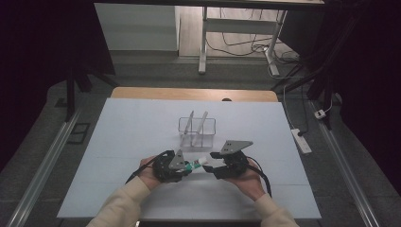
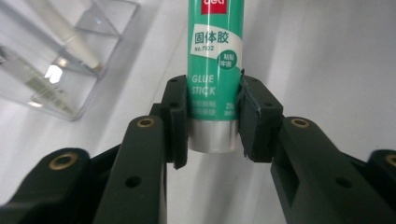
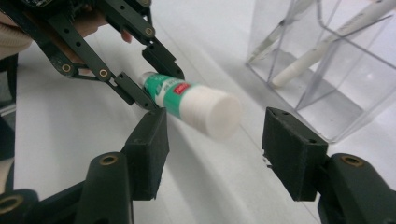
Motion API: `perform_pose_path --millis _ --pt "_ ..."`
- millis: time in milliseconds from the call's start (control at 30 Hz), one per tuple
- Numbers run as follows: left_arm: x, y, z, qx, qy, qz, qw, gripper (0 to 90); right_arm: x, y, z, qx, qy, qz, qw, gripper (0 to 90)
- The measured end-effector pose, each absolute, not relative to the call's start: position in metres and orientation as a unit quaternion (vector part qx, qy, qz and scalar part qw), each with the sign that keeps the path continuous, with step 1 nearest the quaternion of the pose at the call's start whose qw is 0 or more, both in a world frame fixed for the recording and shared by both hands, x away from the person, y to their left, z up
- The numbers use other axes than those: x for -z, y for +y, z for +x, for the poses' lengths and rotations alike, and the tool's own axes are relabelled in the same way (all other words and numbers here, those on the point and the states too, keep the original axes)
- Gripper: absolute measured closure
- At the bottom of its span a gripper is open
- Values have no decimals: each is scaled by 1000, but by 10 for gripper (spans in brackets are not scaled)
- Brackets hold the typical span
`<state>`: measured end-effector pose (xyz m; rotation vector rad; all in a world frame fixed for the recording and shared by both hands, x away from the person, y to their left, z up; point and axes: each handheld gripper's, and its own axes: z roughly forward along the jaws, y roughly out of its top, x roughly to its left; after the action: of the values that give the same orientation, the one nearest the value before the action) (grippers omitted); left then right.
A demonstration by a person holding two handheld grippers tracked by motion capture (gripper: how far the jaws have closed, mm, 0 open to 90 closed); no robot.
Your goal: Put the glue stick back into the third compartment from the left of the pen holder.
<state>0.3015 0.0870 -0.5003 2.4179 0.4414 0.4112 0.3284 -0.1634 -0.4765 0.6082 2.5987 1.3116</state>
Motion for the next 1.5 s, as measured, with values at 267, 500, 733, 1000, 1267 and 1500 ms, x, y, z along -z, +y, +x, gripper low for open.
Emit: perform_pose_path --millis 267,500,733,1000,1267,1500 --pt "494 98 304 -169 204 898 351 660 479 -172 333 -454 857 232 83 374" --pt "494 99 305 -167 212 890 368 659 480 -174 335 -462 850 241 73 367" --pt "493 97 305 -164 212 886 379 660 482 -173 335 -465 849 242 67 365" --pt "494 91 304 -161 208 881 394 659 482 -172 336 -481 839 249 50 369" --pt "498 79 302 -160 195 883 396 659 482 -171 335 -492 833 248 45 409" --pt "500 73 302 -158 191 883 399 658 481 -171 334 -496 830 249 47 473"
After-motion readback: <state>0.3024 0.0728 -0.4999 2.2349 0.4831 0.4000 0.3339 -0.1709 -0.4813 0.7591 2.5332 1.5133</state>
